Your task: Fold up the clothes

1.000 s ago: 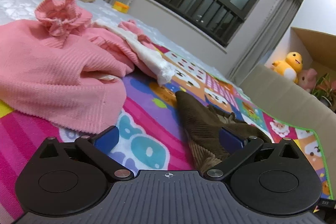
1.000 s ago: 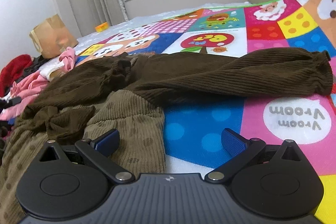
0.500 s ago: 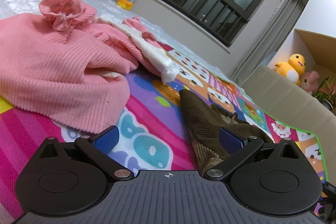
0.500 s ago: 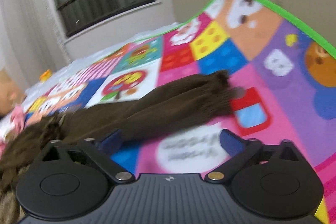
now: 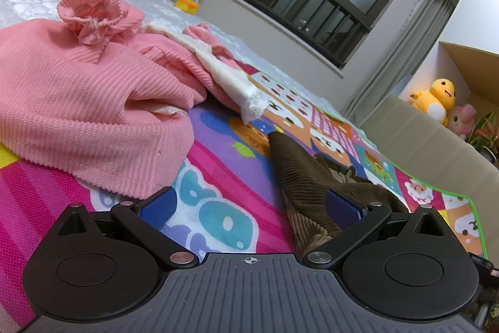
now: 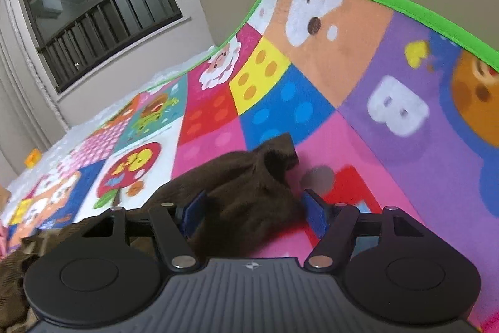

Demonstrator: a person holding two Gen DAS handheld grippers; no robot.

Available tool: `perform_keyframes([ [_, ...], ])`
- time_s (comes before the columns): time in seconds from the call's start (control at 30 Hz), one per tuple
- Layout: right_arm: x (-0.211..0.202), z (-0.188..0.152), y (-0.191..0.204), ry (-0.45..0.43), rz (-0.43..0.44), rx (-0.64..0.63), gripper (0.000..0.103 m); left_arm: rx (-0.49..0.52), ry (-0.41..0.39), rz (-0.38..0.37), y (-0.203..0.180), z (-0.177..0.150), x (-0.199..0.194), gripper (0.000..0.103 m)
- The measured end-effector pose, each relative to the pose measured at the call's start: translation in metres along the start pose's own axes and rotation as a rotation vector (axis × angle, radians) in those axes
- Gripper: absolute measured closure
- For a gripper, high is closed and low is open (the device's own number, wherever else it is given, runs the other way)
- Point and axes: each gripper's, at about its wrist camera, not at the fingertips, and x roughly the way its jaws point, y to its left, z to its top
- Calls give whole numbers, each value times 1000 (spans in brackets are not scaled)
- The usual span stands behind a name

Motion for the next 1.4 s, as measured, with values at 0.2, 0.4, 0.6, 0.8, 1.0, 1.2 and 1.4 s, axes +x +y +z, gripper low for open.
perform_keyframes([
  [0.2,0,11,27,6,66,-99,81,-5,-7,-7,1,-1,1,0],
  [0.4,-55,43,98,-102,205,-259,85,-27,-22,-32,6,-1,0,0],
  [0.6,-106,55,208,-168,389,-444,86,-51,-38,-59,10,-1,-2,0],
  [0.8,-120,26,308,-133,516,-588,86,-68,-50,-80,13,0,-4,0],
  [1.0,-114,-26,378,-29,606,-710,86,-84,-63,-100,16,0,-4,0],
  [1.2,-126,-62,405,50,716,-804,67,-93,-69,-111,18,0,-4,0],
  [1.4,-137,-40,380,-2,703,-759,48,-96,-68,-112,18,0,-2,0],
])
